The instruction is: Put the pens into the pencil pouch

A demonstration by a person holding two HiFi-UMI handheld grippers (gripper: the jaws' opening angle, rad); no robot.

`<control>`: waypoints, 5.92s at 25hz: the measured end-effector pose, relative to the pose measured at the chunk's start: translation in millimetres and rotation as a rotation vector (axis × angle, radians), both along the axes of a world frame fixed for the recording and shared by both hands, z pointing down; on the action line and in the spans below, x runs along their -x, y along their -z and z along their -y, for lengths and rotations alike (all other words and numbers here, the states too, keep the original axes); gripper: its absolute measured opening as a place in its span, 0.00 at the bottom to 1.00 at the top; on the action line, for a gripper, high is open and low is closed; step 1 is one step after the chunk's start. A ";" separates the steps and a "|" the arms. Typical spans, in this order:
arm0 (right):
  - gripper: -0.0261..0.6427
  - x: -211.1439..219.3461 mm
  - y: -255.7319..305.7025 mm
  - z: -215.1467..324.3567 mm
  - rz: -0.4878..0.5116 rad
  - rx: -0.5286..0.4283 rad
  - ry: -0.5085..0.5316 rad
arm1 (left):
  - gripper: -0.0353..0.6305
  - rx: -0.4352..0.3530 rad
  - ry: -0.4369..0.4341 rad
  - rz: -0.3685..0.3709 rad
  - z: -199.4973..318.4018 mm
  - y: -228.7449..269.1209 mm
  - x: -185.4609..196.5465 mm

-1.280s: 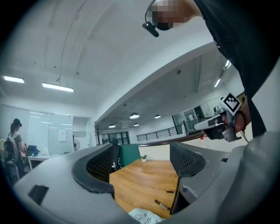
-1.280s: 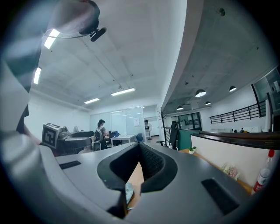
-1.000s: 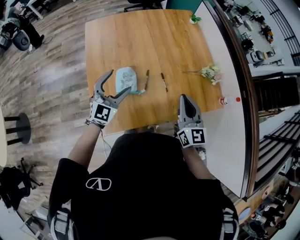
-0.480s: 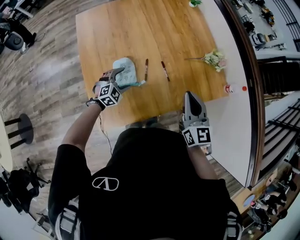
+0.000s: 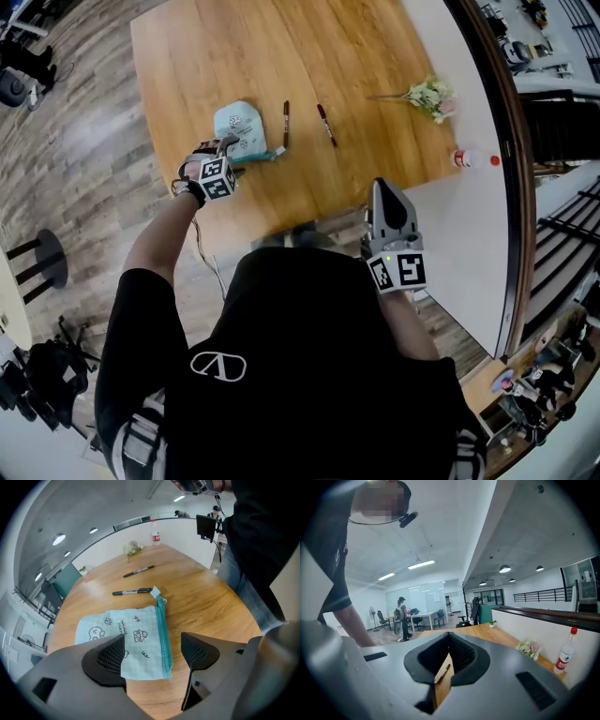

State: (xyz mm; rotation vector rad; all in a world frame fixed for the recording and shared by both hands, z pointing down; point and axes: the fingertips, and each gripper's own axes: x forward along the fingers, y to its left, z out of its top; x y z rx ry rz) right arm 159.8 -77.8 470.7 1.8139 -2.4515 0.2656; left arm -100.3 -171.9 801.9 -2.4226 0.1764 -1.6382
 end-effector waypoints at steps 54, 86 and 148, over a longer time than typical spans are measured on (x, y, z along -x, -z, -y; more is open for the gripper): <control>0.04 4.8 28.8 26.4 0.115 -0.109 0.054 | 0.08 0.283 1.028 -1.199 -17.2 277.5 -23.5; 0.53 15.1 -146.7 194.6 -0.276 0.433 0.126 | 0.08 0.325 1.083 -1.248 -42.2 285.9 -34.7; 0.10 14.3 106.4 101.0 -0.121 -0.379 0.095 | 0.08 0.396 0.983 -1.332 -26.9 329.3 -68.0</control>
